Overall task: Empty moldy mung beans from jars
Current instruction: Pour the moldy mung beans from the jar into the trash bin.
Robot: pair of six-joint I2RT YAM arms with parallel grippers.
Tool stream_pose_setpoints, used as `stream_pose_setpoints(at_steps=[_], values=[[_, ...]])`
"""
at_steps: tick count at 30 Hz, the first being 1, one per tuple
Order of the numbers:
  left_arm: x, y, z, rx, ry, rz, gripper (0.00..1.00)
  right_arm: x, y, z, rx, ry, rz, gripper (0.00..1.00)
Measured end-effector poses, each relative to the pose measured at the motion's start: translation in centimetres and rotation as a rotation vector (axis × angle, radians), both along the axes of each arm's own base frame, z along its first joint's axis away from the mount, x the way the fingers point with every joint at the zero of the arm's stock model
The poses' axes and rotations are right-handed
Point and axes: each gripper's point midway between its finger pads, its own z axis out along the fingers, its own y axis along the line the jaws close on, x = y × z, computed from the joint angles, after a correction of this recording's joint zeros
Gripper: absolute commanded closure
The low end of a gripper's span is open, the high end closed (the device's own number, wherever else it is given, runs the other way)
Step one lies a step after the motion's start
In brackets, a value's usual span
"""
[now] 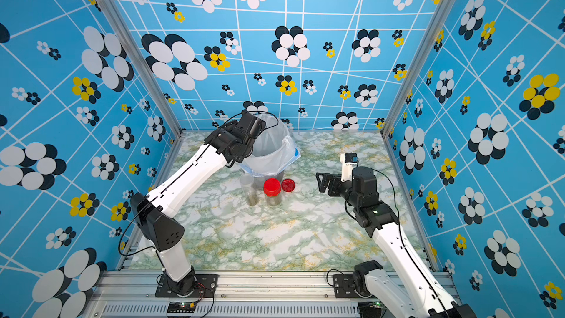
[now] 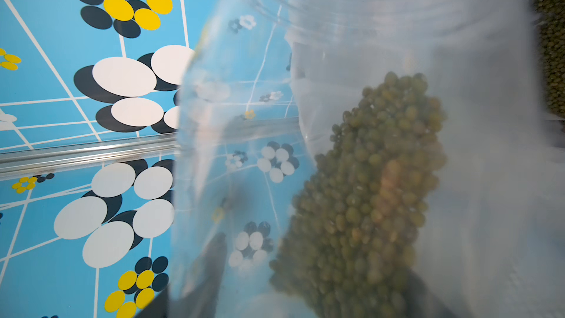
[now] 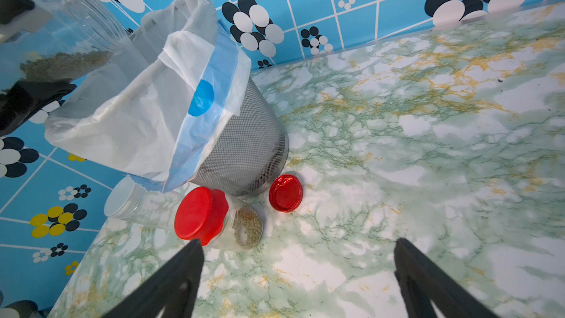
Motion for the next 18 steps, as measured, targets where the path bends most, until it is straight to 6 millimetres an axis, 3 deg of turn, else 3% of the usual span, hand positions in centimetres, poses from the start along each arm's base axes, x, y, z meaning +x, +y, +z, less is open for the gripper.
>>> stream_pose_setpoints(at_steps=[7,18], values=[[0.17,0.14,0.49,0.043,-0.018,0.003,0.49,0.0,0.0,-0.04,-0.001,0.001,0.0,0.01],[0.87,0.21,-0.3,0.155,-0.021,-0.008,0.5,-0.07,-0.02,-0.16,-0.008,0.004,0.003,0.01]])
